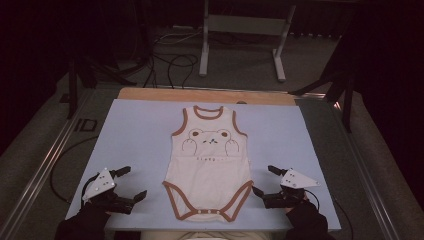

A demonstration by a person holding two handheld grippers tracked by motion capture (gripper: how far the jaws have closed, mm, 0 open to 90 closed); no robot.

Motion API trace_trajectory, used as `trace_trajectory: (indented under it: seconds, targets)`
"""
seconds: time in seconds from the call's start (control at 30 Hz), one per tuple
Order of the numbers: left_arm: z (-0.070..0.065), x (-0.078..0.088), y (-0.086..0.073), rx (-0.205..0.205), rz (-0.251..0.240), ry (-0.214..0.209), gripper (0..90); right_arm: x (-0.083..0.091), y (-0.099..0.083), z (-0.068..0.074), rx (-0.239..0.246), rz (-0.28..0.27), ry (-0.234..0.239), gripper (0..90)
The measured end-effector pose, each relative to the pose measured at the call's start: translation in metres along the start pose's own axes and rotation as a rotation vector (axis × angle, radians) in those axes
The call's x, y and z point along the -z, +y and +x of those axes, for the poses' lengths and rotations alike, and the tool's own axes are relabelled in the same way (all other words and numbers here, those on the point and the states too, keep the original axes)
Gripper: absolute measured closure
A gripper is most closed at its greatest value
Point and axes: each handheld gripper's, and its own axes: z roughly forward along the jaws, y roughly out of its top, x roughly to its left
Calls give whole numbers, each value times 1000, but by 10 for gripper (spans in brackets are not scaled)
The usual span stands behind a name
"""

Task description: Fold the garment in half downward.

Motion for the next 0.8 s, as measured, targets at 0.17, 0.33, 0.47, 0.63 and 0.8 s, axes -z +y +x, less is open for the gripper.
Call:
trace_trajectory:
  seconds: [0.17, 0.33, 0.47, 0.63, 0.8]
  targets:
    - [-1, 1, 1, 1, 0, 0, 2, -1, 1, 1, 10, 6, 2, 78]
    - [-1, 2, 1, 4, 0, 0, 1, -2, 1, 1, 9, 12, 13, 75]
    - [-1, 1, 2, 6, 4, -5, 2, -1, 3, 3, 13, 20, 12, 75]
    - [-3, 2, 3, -1, 14, -4, 1, 0, 7, 5, 15, 15, 20, 75]
    - [-4, 5, 7, -2, 6, -5, 1, 2, 12, 8, 11, 3, 21, 75]
